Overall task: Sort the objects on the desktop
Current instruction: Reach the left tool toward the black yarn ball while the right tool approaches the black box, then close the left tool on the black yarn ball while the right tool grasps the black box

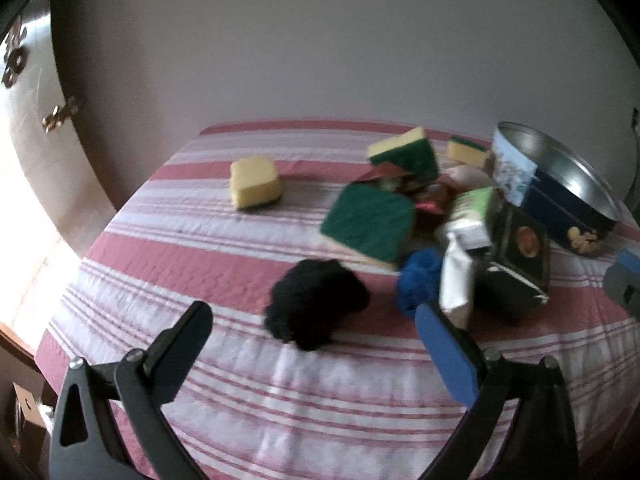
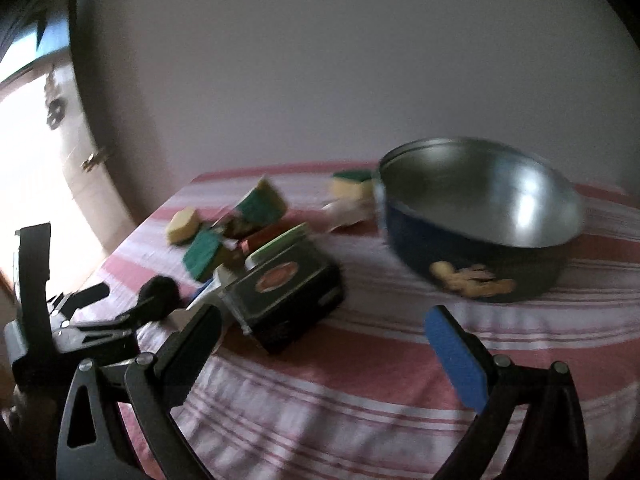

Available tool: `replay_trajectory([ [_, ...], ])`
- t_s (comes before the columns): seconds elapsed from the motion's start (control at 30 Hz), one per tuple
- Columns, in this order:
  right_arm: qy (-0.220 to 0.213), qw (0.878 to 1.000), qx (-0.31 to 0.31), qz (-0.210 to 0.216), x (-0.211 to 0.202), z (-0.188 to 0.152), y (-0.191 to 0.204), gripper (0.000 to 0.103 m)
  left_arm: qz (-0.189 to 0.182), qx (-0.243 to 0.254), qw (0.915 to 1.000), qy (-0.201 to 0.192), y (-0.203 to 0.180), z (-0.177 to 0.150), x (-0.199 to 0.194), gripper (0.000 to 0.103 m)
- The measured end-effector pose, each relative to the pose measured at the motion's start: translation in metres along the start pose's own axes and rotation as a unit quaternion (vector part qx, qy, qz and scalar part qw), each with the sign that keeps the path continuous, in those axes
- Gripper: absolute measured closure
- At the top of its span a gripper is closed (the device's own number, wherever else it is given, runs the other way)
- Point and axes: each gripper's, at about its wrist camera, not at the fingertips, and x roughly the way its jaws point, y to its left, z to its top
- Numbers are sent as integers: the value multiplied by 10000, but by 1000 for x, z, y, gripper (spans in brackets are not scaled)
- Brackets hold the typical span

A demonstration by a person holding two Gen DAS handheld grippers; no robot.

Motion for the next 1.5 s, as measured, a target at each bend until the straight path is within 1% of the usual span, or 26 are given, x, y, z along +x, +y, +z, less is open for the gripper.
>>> replay_trajectory([
  [0.17, 503, 9982, -212, 237, 31, 2, 8, 0, 32, 53, 10000, -2, 6, 2, 3, 0],
  [0.23, 661, 9969, -296, 315, 39, 1, 10, 0, 4, 0, 10000, 5, 9, 3, 4, 0],
  [0.37, 863, 9932, -760, 192, 53, -2, 18, 0, -186, -126, 9996, 180, 13, 6, 16, 0],
  [0.5, 1043, 9871, -1217, 53, 74, 5, 20, 0, -142, -77, 9994, 310, 9, 7, 29, 0],
  [0.7, 1357, 9798, -1468, 95, 111, 19, 18, 0, -91, -118, 9984, 545, 9, 13, 49, 0],
  [0.77, 1324, 9794, -1517, 145, 117, 22, 18, 0, -2, -91, 9983, 583, 8, 13, 55, 1],
  [0.83, 1237, 9800, -1555, 149, 119, 22, 20, 0, -20, -79, 9977, 670, 9, 12, 59, 10],
  [0.9, 1209, 9798, -1590, 104, 118, 19, 20, 1, -220, -80, 9963, 829, 7, 8, 64, 17],
  [0.97, 1156, 9794, -1654, 90, 114, 16, 19, 3, -316, -130, 9965, 762, 7, 5, 63, 23],
  [1.0, 1131, 9797, -1651, 95, 112, 15, 19, 4, -365, -114, 9968, 696, 6, 4, 62, 33],
  [1.03, 1117, 9805, -1613, 115, 111, 14, 18, 5, -410, -86, 9972, 623, 5, 4, 61, 46],
  [1.17, 1062, 9848, -1304, 436, 101, 14, 9, 5, -423, -37, 9976, 551, 3, 1, 57, 47],
  [1.33, 933, 9874, -1131, 594, 90, 12, 9, 6, -433, -47, 9977, 510, 1, 0, 50, 48],
  [1.4, 812, 9891, -1032, 662, 79, 12, 9, 6, -479, -79, 9978, 458, 3, 0, 44, 48],
  [1.5, 574, 9919, -909, 683, 58, 12, 6, 6, -519, -34, 9983, 269, 5, 7, 34, 48],
])
